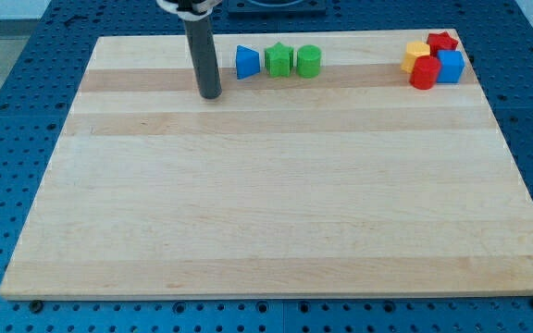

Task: Move the yellow heart to the line of blocks

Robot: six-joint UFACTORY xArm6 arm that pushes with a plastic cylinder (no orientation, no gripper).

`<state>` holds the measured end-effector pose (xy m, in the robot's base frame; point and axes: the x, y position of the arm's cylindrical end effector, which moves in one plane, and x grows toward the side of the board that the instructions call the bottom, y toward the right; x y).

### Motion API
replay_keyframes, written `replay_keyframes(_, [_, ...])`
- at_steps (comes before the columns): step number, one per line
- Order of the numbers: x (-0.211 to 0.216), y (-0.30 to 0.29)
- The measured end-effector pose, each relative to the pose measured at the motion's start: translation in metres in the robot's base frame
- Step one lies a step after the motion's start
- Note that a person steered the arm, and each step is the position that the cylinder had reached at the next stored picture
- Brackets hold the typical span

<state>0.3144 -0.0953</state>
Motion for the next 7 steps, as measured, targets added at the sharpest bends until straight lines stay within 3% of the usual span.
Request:
replay_keyframes(2, [-0.008, 0.001])
replay_keyframes(3, [0.039, 0.001])
replay_keyframes(4, [0.051, -0.009])
replay_keyframes(5, [0.049, -0.018])
replay_keyframes(6, [0.008, -0.018])
replay_keyframes(7, [0.007, -0.018])
